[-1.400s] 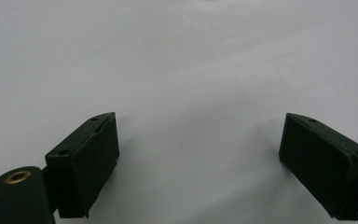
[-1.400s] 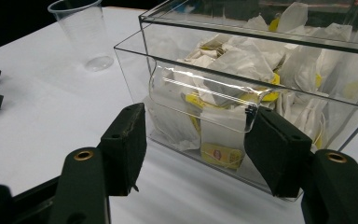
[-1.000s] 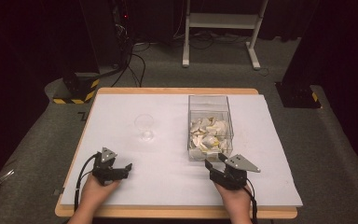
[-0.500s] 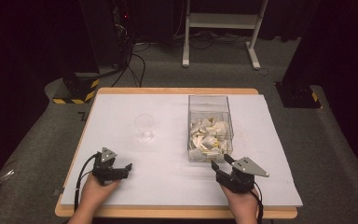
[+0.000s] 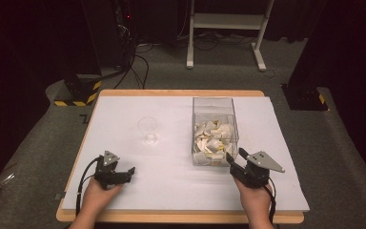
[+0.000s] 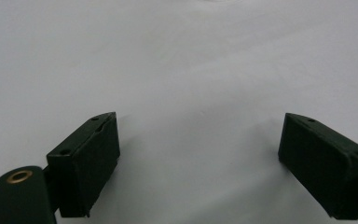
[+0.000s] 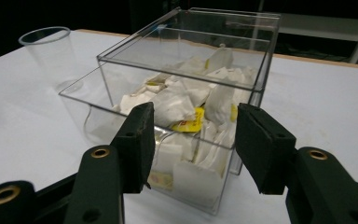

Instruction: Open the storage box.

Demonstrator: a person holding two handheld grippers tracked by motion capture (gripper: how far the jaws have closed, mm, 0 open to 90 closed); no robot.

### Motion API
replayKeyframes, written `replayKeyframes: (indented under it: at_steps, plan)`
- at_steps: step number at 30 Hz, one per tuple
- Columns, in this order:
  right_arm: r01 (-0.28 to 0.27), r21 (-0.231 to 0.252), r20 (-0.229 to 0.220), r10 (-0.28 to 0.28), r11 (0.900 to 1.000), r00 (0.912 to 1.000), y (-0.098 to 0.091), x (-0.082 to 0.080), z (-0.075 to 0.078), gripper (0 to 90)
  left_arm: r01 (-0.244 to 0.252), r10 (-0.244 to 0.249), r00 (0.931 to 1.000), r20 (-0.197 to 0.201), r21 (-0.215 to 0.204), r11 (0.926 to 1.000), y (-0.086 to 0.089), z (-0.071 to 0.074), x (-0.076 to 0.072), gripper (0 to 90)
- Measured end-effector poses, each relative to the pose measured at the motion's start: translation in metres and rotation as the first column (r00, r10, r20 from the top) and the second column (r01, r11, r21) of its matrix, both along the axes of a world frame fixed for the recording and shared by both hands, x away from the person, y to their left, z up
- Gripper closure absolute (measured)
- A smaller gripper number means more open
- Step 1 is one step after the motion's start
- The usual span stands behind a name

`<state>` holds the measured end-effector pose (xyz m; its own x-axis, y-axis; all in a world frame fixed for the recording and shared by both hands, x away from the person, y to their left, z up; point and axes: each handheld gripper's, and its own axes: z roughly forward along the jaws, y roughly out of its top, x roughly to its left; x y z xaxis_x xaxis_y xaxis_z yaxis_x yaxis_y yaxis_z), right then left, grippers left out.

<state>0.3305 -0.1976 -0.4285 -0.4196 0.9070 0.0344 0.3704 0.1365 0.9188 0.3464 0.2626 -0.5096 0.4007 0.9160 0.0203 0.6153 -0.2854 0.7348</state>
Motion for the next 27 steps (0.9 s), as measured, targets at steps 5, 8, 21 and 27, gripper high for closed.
replayKeyframes:
  at_steps: [5, 8, 21, 27]
  plan:
    - [0.025, -0.011, 0.004, -0.025, 0.9996, 0.9997, -0.002, 0.011, 0.004, 51.1, 0.000, 0.000, 1.0000, 0.000, -0.003, 1.0000, 0.000, 0.000, 0.000, 13.2]
    - [0.037, -0.016, 0.005, -0.037, 0.9992, 0.9993, -0.002, 0.016, 0.006, 52.5, 0.001, -0.001, 1.0000, 0.001, -0.001, 1.0000, 0.000, 0.000, 0.000, 13.2]
    - [0.090, -0.009, -0.028, -0.090, 0.9959, 0.9956, -0.005, 0.035, 0.001, 61.7, 0.001, -0.001, 1.0000, 0.001, -0.001, 1.0000, 0.000, 0.000, 0.000, 13.2]
    - [0.101, -0.013, -0.037, -0.101, 0.9948, 0.9942, -0.005, 0.037, -0.003, 65.4, 0.001, -0.001, 1.0000, 0.000, -0.001, 1.0000, 0.000, 0.000, 0.000, 13.2]
